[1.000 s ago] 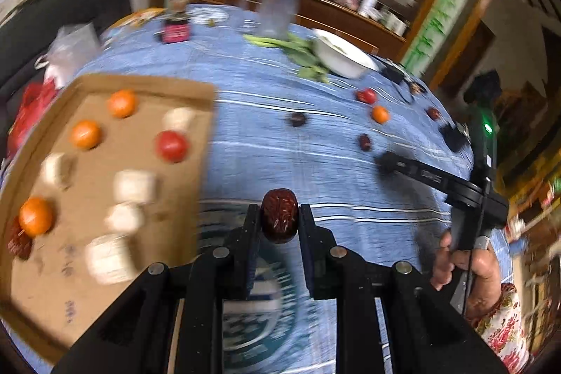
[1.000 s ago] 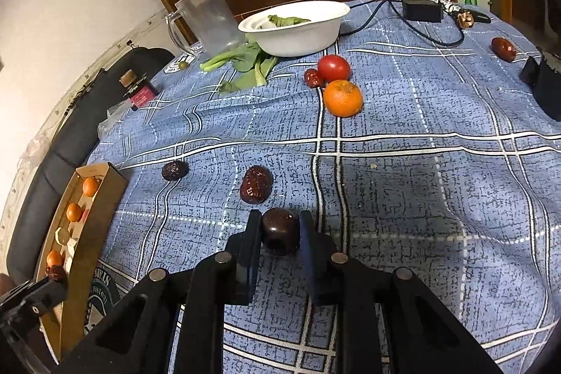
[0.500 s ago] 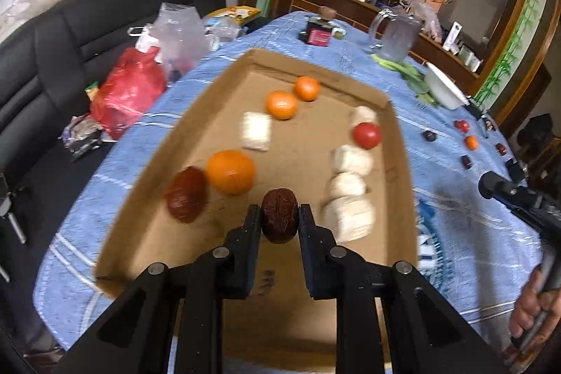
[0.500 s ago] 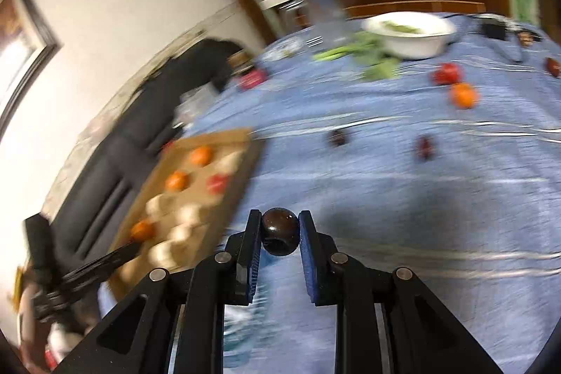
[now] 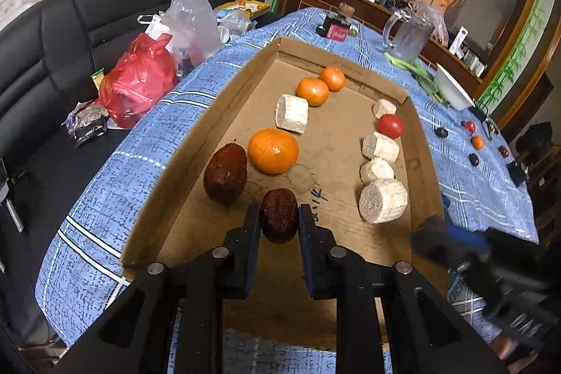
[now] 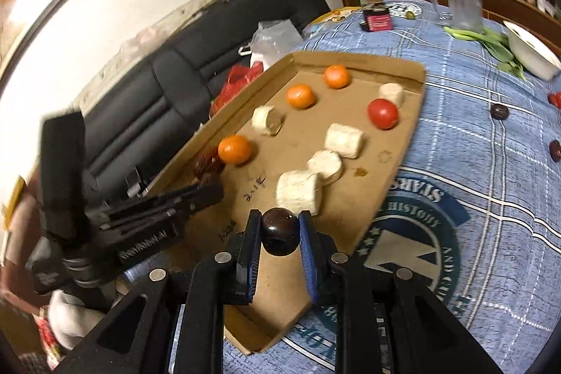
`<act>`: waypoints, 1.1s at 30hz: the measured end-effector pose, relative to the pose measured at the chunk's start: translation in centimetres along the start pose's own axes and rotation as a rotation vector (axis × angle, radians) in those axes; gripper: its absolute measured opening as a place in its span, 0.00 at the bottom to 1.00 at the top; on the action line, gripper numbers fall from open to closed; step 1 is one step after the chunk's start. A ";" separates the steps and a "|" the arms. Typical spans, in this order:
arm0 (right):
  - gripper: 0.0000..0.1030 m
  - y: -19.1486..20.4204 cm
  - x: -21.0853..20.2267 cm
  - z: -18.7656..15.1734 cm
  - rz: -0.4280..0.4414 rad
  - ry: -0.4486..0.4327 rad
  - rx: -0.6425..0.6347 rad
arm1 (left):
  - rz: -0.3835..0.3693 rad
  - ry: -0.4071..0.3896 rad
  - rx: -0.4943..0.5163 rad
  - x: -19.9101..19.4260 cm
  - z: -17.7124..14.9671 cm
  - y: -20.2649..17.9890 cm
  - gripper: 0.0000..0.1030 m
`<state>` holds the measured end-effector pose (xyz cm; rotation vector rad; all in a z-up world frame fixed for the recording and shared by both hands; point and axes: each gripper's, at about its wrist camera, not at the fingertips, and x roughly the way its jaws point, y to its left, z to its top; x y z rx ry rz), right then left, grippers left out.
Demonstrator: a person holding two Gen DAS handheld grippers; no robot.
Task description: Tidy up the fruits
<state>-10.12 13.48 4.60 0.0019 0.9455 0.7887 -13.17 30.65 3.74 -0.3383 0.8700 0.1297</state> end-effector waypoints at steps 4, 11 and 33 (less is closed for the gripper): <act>0.23 1.2 1.0 -0.5 -0.049 0.015 -0.057 | -0.013 -0.032 -0.037 -0.9 0.1 0.8 0.29; 0.24 1.8 2.7 -0.6 -0.091 0.031 -0.078 | -0.023 -0.066 -0.040 -2.3 0.0 1.1 0.49; 0.71 -2.6 -8.7 -6.0 -0.244 -0.247 0.170 | 0.136 -0.330 0.105 -8.8 -2.2 -4.8 0.84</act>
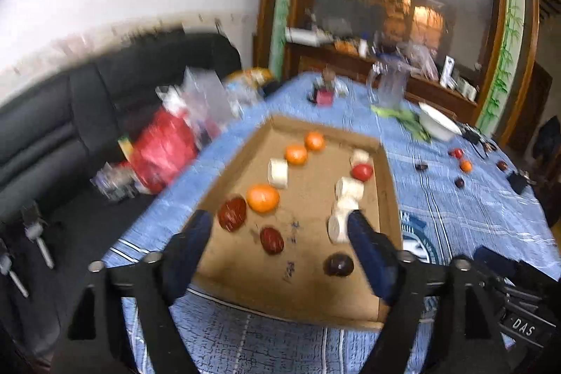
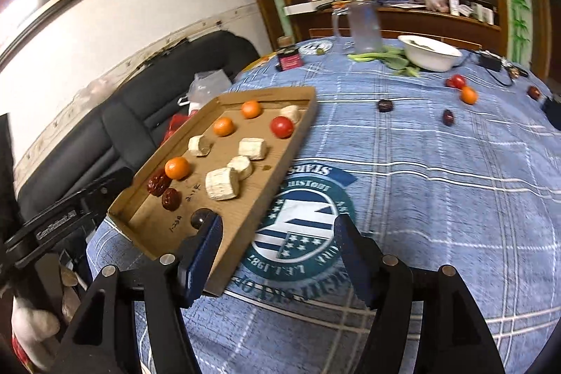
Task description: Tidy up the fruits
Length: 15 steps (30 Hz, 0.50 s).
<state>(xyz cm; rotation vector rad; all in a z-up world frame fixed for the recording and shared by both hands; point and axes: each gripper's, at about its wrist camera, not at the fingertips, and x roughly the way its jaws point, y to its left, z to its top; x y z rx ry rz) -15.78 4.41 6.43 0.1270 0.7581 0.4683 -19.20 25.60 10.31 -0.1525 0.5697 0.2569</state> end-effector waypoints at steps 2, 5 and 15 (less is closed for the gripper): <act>0.73 0.0 -0.6 -0.3 0.004 -0.014 0.001 | 0.086 -0.104 0.019 -2.3 0.1 -1.0 0.97; 0.73 0.3 -1.3 -0.8 0.009 -0.028 -0.022 | 0.166 -0.233 0.057 -5.1 -0.3 -2.3 1.00; 0.80 0.8 -1.7 -1.7 -0.011 -0.042 -0.077 | 0.070 -0.061 0.078 -2.7 -1.6 -5.2 1.00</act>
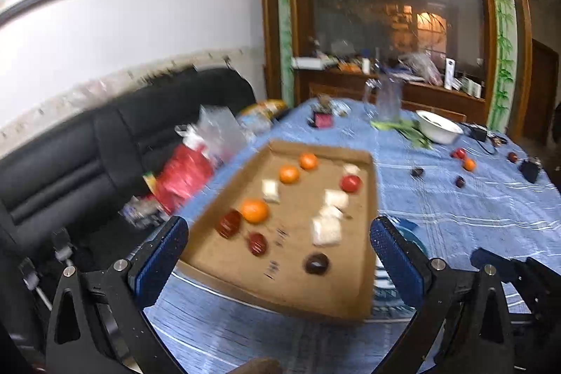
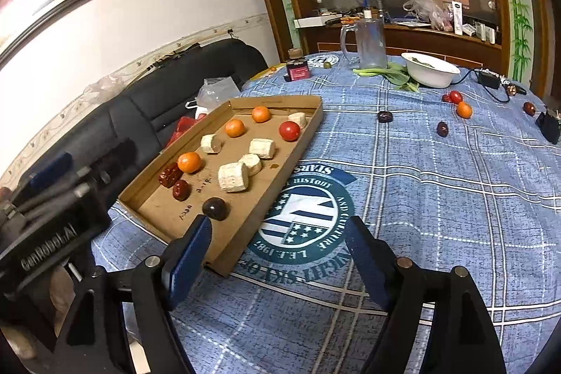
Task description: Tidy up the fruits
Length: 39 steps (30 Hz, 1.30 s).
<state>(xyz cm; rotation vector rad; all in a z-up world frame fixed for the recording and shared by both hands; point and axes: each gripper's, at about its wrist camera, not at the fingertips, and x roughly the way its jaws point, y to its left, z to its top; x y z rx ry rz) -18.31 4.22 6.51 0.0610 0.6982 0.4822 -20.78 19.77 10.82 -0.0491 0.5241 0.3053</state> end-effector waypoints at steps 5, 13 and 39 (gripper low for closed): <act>0.82 -1.5 0.3 -0.1 -0.025 0.009 0.049 | -0.034 0.076 -0.007 1.4 -0.8 -0.6 1.00; 0.82 -2.1 1.5 -0.5 -0.046 0.047 0.076 | -0.035 0.134 -0.014 2.7 -1.6 -0.4 1.00; 0.84 0.0 2.6 -0.4 -0.159 0.094 -0.028 | -0.014 0.174 -0.039 2.4 -2.9 2.2 1.00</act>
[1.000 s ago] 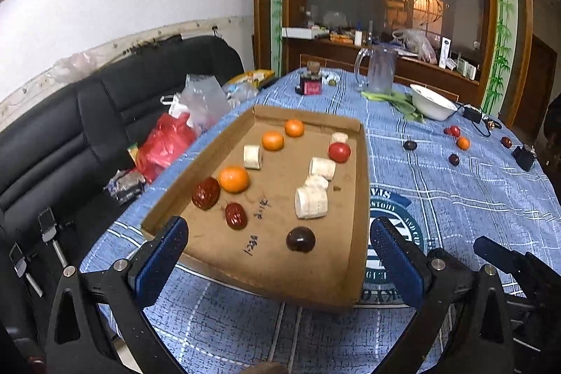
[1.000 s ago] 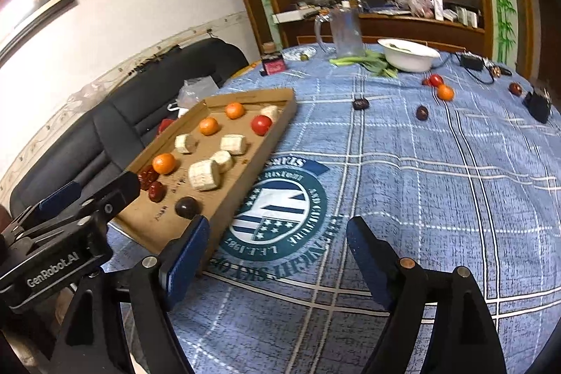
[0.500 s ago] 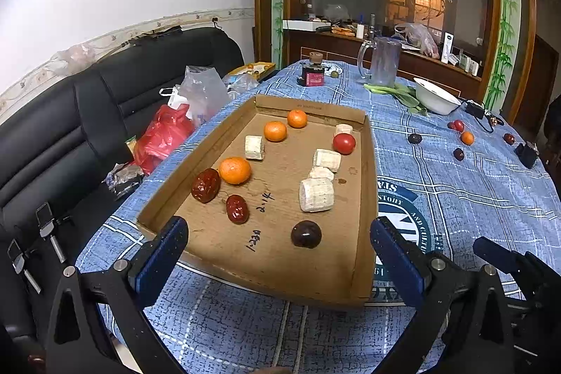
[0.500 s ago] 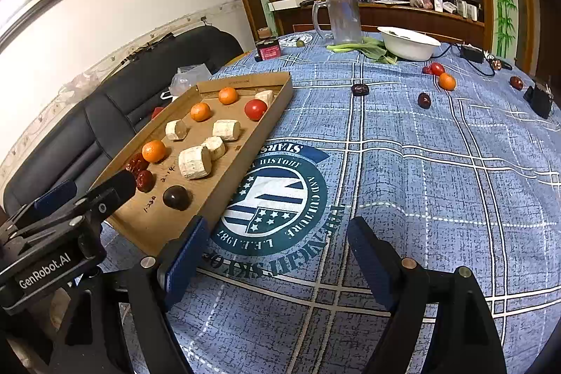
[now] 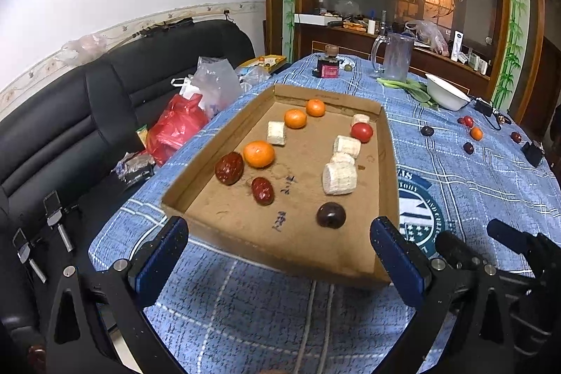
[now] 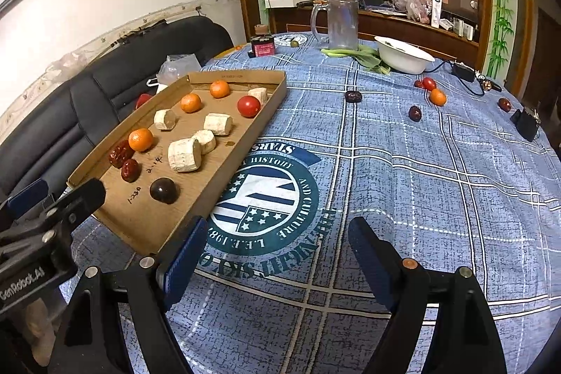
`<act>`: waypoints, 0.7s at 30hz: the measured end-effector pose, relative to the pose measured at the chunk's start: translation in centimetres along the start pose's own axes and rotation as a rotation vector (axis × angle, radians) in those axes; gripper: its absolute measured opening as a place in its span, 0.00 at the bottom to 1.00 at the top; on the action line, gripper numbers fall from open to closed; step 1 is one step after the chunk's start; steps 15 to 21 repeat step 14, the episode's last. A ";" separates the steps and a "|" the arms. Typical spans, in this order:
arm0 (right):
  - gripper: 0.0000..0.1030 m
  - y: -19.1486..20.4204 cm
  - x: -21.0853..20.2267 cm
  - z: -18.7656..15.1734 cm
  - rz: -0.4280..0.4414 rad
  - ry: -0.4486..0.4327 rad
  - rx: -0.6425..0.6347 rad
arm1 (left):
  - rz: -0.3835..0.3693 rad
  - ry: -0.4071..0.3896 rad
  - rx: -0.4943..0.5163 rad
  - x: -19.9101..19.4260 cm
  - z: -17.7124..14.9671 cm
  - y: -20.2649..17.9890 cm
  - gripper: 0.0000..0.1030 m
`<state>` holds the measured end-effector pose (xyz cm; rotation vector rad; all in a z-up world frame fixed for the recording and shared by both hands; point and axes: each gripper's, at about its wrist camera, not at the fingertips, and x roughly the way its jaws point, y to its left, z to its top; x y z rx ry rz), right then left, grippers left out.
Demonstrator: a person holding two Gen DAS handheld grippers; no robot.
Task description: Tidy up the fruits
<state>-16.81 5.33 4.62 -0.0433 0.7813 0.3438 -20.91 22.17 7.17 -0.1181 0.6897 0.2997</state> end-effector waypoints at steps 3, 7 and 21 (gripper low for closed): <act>0.84 0.7 0.1 0.1 -0.013 -0.001 -0.026 | 0.004 0.010 -0.010 0.0 -0.3 0.4 1.00; 0.84 1.3 0.2 0.3 -0.021 -0.006 -0.047 | 0.000 0.012 -0.021 -0.1 -0.6 0.8 1.00; 0.86 1.8 0.4 0.4 -0.035 -0.005 -0.069 | 0.008 -0.009 -0.025 -0.8 -0.6 0.9 1.00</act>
